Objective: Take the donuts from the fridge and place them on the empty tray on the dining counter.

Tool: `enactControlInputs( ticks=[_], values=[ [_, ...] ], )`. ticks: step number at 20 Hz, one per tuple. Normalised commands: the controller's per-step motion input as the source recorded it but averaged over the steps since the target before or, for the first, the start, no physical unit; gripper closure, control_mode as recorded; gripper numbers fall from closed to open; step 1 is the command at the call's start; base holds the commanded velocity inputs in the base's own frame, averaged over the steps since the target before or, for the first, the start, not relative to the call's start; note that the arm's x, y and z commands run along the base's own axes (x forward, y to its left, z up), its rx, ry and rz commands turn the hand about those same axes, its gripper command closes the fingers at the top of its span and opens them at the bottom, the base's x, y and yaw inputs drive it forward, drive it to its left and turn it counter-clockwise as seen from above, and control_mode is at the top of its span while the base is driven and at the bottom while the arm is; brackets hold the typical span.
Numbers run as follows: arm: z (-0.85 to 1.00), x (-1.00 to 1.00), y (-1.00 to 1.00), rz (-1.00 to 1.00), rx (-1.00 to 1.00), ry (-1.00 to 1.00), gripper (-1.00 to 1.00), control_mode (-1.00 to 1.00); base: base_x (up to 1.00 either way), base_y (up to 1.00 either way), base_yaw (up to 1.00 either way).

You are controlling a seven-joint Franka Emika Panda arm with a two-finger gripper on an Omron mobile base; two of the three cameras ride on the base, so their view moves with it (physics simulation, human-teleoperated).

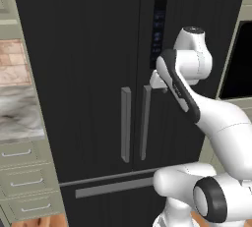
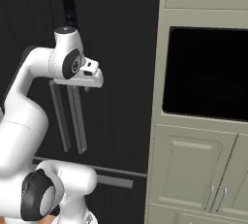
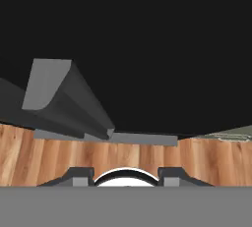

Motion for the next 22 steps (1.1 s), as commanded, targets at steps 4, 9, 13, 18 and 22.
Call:
enactControlInputs(
  ticks=[4, 9, 13, 18, 22],
  values=[
    [-0.02, -0.61, -0.05, -0.03, 0.00, -0.13, -1.00, -1.00, 0.00, 0.00, 0.00],
    [-0.04, -0.98, 0.00, 0.00, -0.04, -0.59, -1.00, -1.00, 0.00, 0.00, 0.00],
    [-0.06, -0.59, 0.01, -0.02, -0.07, -0.65, -1.00, -1.00, 0.00, 0.00, 0.00],
    [-0.04, -0.14, 0.00, -0.04, -0.02, -0.47, -1.00, -1.00, 0.00, 0.00, 0.00],
    [-0.01, 0.00, 0.00, -0.06, 0.00, -0.12, -1.00, -1.00, 0.00, 0.00, 0.00]
  ],
)
